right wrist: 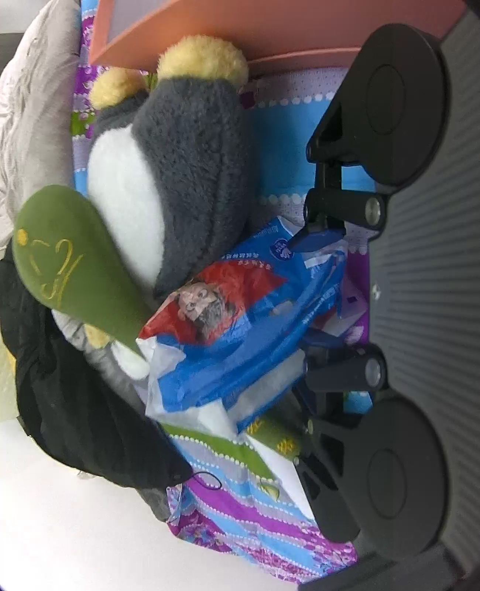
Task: Organize soft objects
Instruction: 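Grasp the blue tissue packet with the right gripper while the left gripper grasps the white rope ring, then lift the tissue packet with the right tool while the left tool lifts the rope ring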
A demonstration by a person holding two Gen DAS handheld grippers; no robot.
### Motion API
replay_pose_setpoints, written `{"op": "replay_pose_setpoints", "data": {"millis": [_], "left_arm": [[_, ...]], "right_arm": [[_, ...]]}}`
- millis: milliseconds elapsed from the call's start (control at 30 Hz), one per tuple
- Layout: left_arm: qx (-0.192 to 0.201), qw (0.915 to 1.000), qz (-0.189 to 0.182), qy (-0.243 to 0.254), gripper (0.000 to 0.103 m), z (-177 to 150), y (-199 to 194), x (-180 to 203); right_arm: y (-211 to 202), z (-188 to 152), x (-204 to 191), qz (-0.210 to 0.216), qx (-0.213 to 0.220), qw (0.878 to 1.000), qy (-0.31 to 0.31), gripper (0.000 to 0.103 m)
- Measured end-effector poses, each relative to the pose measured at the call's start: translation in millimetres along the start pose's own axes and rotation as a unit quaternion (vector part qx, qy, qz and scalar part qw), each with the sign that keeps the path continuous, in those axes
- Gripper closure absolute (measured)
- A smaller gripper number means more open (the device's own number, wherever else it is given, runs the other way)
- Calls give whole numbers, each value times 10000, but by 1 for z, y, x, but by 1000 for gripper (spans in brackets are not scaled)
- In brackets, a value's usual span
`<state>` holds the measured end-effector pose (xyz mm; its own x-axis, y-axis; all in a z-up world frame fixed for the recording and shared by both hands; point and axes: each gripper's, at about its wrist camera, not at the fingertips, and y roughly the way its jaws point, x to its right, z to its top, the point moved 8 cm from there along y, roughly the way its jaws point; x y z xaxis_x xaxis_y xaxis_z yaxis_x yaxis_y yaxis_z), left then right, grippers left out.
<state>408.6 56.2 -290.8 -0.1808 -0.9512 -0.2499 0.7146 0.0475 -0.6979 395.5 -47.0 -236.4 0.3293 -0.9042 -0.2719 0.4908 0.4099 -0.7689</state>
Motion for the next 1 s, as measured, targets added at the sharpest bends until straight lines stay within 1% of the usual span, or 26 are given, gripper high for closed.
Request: {"op": "replay_pose_setpoints", "data": {"millis": [33,100,133,167,200,233,333,467,600,800,1000], "left_arm": [[-10,10000,-54,-80,60,0,1,-3],[-25,9998,-158,-127,70,2,0,-3],[-50,9996,-239,-161,78,1,1,-3],[-75,9990,-339,-265,84,1,2,-4],[-84,9985,-402,-358,86,1,2,-5],[-88,9984,-409,-389,92,2,2,-6],[-80,9980,-394,-494,94,3,1,-8],[-120,9939,-583,-925,95,1,-8,-9],[-58,9898,-639,-1270,95,-1,-28,-8],[11,9785,-790,-1903,95,-8,-73,-7],[44,9683,-880,-2337,95,-29,-122,-3]], "right_arm": [[3,0,1,-1,-18,10000,0,57],[5,-1,0,15,-25,10000,-32,64],[5,0,-1,54,-30,10000,-55,72],[4,-1,-2,91,-44,9999,-91,78],[5,0,-4,89,-53,9999,-124,81],[4,0,-5,86,-50,9998,-169,87],[-1,-1,-8,10,-15,9997,-259,90],[-16,-3,-6,-8,42,9997,-259,93],[-37,-8,-7,-117,146,9993,-316,94],[-76,-26,-9,-287,223,9988,-339,94],[-113,-54,-14,-430,239,9980,-404,94]]}}
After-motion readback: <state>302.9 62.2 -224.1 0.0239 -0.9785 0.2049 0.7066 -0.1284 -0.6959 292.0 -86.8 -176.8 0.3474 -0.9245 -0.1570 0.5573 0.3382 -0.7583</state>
